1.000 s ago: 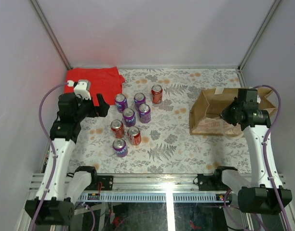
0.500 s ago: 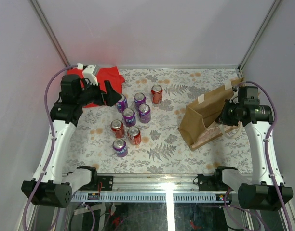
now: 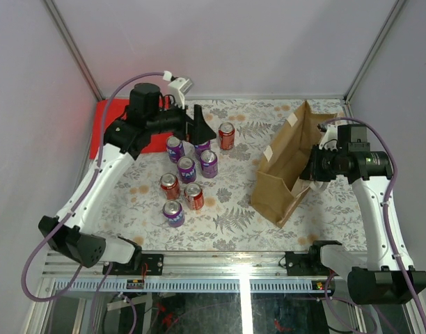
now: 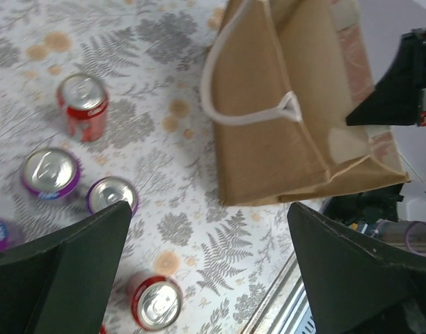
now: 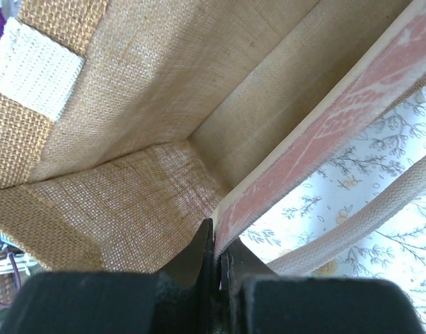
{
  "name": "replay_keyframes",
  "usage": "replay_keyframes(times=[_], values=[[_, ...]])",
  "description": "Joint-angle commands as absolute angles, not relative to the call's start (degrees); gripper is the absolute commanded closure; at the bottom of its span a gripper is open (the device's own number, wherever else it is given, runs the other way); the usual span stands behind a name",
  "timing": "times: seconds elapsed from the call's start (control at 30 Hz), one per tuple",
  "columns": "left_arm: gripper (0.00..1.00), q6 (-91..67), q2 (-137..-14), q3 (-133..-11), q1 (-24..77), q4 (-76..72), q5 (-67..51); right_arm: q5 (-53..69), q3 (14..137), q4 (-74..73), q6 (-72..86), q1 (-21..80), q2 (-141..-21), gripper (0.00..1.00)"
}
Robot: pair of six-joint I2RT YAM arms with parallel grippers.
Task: Place the beverage into the canvas bag
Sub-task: Adjust the canvas bag at the center of the board.
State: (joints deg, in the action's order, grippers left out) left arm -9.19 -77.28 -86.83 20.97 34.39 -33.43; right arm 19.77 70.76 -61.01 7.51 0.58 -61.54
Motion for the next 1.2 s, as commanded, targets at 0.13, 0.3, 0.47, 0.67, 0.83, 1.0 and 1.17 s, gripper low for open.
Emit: replay_keyframes(times=[0.13,0.3,0.47,0.67,0.83,1.0,1.17], values=[[0.07,-12.27,-85.05,-93.76,29.67,33.16,-30.37,29.59,71.24,-59.77,-0.39,2.55,-57.73,1.00],[0.06,-13.01,-88.20,-95.57,32.87,31.81,-27.44,31.42,69.81,-59.47,-0.57,2.98,-56.41,1.00],[0.05,-13.52,-92.76,-99.20,35.85,31.04,-26.28,31.64,69.67,-59.50,-0.50,2.94,-56.59,1.00],[0.04,-12.83,-99.79,-104.92,39.53,30.85,-24.57,31.55,69.12,-59.16,0.00,2.99,-56.23,1.00],[0.04,-12.13,-105.02,-108.08,41.35,30.85,-24.32,31.46,68.41,-59.00,0.69,2.98,-55.62,1.00],[0.03,-12.04,-109.98,-111.95,42.71,30.85,-24.64,31.13,68.42,-59.08,1.11,2.99,-54.96,1.00],[0.03,-11.83,-114.02,-114.85,44.70,30.81,-24.33,30.64,68.41,-59.54,1.59,2.98,-54.15,1.00]])
